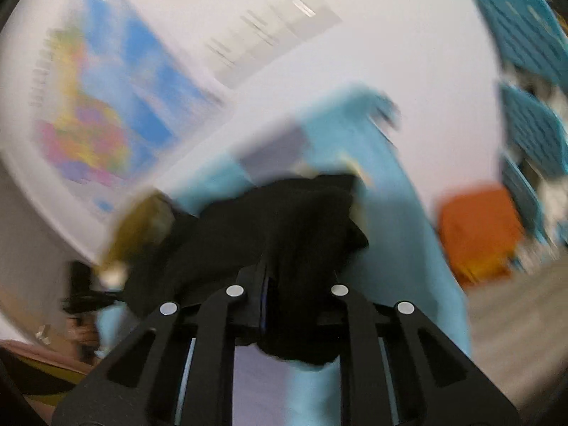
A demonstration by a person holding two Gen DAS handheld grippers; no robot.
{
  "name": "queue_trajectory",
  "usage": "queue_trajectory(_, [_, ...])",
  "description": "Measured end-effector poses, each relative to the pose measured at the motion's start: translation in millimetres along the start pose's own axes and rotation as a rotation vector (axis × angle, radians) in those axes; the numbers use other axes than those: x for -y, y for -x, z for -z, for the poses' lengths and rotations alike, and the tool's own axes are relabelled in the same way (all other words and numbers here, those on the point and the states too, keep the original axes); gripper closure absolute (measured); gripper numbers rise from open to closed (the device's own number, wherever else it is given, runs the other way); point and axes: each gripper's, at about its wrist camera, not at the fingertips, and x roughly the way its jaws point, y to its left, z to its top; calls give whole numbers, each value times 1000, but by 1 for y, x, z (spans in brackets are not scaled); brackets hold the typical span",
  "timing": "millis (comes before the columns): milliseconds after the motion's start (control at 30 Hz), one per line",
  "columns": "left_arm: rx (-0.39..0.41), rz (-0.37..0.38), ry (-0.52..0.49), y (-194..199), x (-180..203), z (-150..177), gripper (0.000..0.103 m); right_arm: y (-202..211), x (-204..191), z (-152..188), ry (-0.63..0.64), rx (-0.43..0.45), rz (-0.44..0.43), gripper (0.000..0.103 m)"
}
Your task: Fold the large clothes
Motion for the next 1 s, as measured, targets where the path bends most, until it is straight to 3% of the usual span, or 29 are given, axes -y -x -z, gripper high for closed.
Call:
queue_trajectory(67, [-34, -17, 1, -10, -1, 4, 90, -15, 12, 12, -17, -52, 35, 78])
queue_trajectory(100, [-22, -32, -25, -10, 4, 3, 89, -15, 17, 13, -50, -43, 36, 66])
queue_trajectory(133, [-2, -61, -61, -8, 11, 0, 82, -13, 18, 13, -63, -33, 41, 56])
queue_trajectory(200, [41, -157, -135, 3, 29, 0, 56, 3, 10, 8, -26, 21, 96, 46])
queue_trajectory(233, [68, -174, -161, 10, 33, -3, 48, 12, 3, 5, -3, 47, 114, 44])
queue_trajectory(300, [145, -196, -235, 31, 50, -9, 44, 28, -11, -1, 41, 111, 165, 39])
queue_trajectory(367, [204, -186, -302, 45, 66, -10, 27, 37, -28, -5, 101, 160, 178, 38])
queue_trajectory(467, [198, -230, -412, 32, 91, -20, 25, 20, -57, -10, 212, 138, 151, 33])
queue_trajectory(600, [78, -257, -424, -19, 97, -35, 25, -31, -78, -16, 335, 35, 245, 26])
queue_trajectory(700, [-10, -303, -449, -64, 102, -45, 26, -70, -77, -20, 385, -31, 325, 31])
queue_trajectory(767, [-58, -358, -442, -91, 99, -52, 35, -84, -68, -21, 380, -61, 339, 54])
queue_trajectory(800, [-69, -352, -436, -98, 97, -56, 37, -88, -63, -21, 364, -68, 332, 71])
queue_trajectory(833, [-62, -323, -433, -99, 95, -59, 49, -88, -61, -24, 363, -61, 334, 86])
queue_trajectory(867, [-60, -317, -428, -100, 94, -62, 64, -85, -59, -23, 362, -48, 333, 93])
queue_trajectory(900, [-61, -330, -414, -101, 93, -68, 70, -81, -58, -26, 351, -36, 325, 99])
queue_trajectory(967, [-44, -310, -385, -97, 92, -77, 98, -64, -58, -35, 327, 35, 321, 100])
queue_trajectory(1000, [-9, -326, -381, -92, 94, -82, 99, -55, -57, -40, 305, 77, 304, 100])
